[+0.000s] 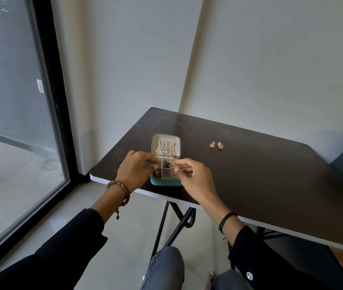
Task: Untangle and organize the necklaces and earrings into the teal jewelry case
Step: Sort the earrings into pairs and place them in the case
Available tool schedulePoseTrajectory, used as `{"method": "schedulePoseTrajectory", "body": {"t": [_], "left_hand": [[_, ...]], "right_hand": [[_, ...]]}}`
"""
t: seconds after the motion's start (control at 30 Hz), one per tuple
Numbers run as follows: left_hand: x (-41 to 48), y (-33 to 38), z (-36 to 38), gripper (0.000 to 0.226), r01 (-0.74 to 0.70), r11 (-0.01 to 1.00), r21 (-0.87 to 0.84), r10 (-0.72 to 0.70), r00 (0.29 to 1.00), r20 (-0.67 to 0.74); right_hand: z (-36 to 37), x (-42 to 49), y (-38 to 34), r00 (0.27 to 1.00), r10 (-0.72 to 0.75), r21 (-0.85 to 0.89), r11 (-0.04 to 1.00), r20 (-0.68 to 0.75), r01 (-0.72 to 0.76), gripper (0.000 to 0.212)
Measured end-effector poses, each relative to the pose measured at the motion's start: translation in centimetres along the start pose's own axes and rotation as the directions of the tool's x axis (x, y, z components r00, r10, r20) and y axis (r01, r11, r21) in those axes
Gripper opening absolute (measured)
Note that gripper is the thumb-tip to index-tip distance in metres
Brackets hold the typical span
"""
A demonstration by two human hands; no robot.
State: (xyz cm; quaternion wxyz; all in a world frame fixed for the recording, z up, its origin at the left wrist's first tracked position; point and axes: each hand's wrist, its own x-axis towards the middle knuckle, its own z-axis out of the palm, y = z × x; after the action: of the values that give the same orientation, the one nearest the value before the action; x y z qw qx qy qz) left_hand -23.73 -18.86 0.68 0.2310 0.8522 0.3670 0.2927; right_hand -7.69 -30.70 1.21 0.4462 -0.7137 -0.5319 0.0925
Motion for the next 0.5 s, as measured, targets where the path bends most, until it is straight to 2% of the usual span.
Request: {"method": "schedulePoseTrajectory", "body": {"t": [0.17,0.37,0.43,0.5], "left_hand": [[0.9,1.9,0.4,0.019,-0.009,1.0,-0.027,0.009,1.0,0.001],[2.9,7.6,1.9,0.018,-0.047,0.985,-0.169,0.047,0.999,-0.005],[4.2,9.5,3.3,0.02,-0.019,0.974,-0.224,0.022,1.0,0.007],[5.6,11.2,5.3,0.024,0.073,0.951,-0.3,-0.075,0.997,0.005]], "right_hand": [[-1.3,0.1,0.7,1.0,0.003,0.003,1.0,-0.019,-0.003,0.021],[-3.7,0.8,2.2,0.997,0.05,0.019,0.999,-0.064,-0.049,0.016],[-4.8,1.3,3.1,0.993,0.081,0.024,0.997,-0.081,-0.08,0.014],[-5.8,1.9,4.4,0.989,0.11,0.019,0.994,-0.101,-0.109,0.013]]}}
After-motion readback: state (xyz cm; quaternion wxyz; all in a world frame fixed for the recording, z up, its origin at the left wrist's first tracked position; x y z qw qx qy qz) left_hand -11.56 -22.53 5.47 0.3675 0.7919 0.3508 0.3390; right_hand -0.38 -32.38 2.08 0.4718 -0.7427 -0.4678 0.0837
